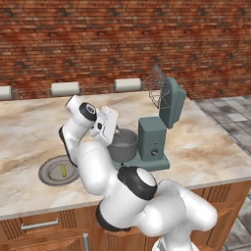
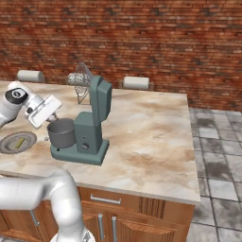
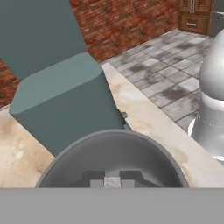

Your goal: Add butter and sugar cubes to the stand mixer bowl and then turn on the stand mixer to begin making frosting.

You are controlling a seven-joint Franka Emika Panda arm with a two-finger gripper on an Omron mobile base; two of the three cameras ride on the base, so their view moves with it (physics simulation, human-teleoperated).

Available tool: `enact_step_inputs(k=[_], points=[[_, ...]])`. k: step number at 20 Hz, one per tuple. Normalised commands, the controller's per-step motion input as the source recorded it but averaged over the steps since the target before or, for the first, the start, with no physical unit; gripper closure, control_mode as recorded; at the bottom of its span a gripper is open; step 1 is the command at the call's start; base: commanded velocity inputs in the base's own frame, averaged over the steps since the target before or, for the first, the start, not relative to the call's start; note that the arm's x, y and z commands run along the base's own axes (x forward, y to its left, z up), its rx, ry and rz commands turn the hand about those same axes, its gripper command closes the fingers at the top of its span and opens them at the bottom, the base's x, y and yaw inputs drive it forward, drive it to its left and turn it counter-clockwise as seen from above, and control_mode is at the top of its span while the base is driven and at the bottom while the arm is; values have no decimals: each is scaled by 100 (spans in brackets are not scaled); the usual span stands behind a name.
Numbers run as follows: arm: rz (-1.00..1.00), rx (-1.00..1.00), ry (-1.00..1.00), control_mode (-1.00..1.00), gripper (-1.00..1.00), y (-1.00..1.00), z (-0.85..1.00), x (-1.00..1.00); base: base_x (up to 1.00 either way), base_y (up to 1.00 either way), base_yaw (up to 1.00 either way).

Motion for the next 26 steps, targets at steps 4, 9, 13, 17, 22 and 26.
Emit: enact_step_inputs(k=[4, 9, 13, 17, 22, 26], points=[[-3, -2, 0, -100, 100, -32, -28, 21, 0, 0, 0], [0, 0, 0, -100, 100, -3, -40, 27, 0, 0, 0], [0, 0, 1, -100, 100, 0, -34, 16, 0, 0, 0], [0, 0, 1, -100, -100, 0, -29, 3, 0, 0, 0], [0, 0, 0, -100, -100, 0, -10, 0, 0, 0, 0], [0, 0, 0, -100, -100, 0, 0, -5, 0, 0, 0]])
